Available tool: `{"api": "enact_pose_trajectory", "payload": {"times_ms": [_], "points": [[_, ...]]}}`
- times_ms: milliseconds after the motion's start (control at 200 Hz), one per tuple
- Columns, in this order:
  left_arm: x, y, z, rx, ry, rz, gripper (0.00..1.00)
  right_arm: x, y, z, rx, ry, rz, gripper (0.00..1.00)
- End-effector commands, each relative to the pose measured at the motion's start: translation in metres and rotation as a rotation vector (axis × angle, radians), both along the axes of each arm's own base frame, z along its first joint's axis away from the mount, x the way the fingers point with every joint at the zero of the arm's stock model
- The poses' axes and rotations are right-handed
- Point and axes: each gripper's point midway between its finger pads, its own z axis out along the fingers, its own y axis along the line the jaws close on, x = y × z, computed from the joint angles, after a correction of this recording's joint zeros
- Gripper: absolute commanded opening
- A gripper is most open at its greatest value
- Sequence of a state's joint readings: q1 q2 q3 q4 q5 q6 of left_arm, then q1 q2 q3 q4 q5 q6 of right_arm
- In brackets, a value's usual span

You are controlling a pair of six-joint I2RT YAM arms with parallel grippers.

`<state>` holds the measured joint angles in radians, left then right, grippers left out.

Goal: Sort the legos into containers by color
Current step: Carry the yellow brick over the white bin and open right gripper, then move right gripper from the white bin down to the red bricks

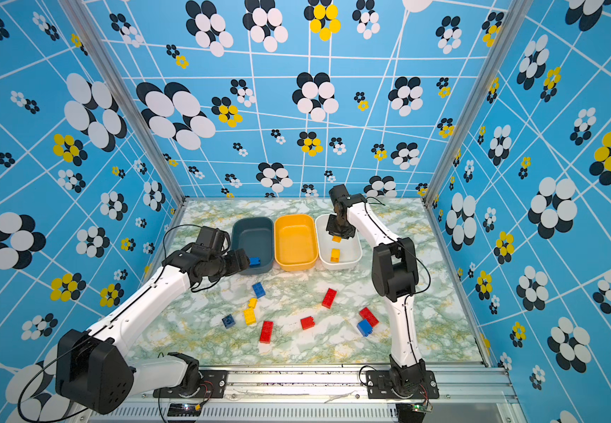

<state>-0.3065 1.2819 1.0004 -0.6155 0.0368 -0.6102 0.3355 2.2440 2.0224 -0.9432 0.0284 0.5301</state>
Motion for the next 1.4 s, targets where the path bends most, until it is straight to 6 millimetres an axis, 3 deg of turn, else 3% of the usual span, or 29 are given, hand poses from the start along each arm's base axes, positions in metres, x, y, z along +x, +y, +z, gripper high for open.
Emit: {"api": "enact_pose_trajectory", "payload": {"times_ms": [0,410,820,870,900,1044,1294,1394], "points": [[-0.012,0.006,-0.007,0.026,0.03,0.013,0.89,-0.004,-0.004,-0.004,-0.05,0.035,0.026,0.28],[-0.011,0.007,-0.009,0.037,0.036,0.009,0.9,-0.004,-0.001,-0.01,-0.042,0.053,0.034,0.5],[-0.012,0.006,-0.013,0.04,0.043,-0.007,0.9,-0.016,-0.001,0.021,-0.006,0.019,0.032,0.58],[-0.012,0.006,-0.013,0.039,0.043,-0.008,0.91,-0.021,-0.003,0.018,-0.008,0.03,0.032,0.6],[-0.012,0.005,-0.012,0.037,0.041,-0.008,0.9,-0.024,-0.004,0.033,0.002,0.001,0.031,0.61],[-0.011,0.005,-0.013,0.034,0.041,-0.011,0.91,-0.045,-0.009,0.041,0.015,-0.002,0.027,0.65],[-0.008,0.003,-0.011,0.027,0.031,-0.013,0.91,-0.09,-0.022,0.043,0.037,0.013,-0.006,0.67],[-0.007,0.002,-0.01,0.025,0.028,-0.016,0.91,-0.116,-0.033,0.032,0.016,0.052,-0.013,0.69]]}}
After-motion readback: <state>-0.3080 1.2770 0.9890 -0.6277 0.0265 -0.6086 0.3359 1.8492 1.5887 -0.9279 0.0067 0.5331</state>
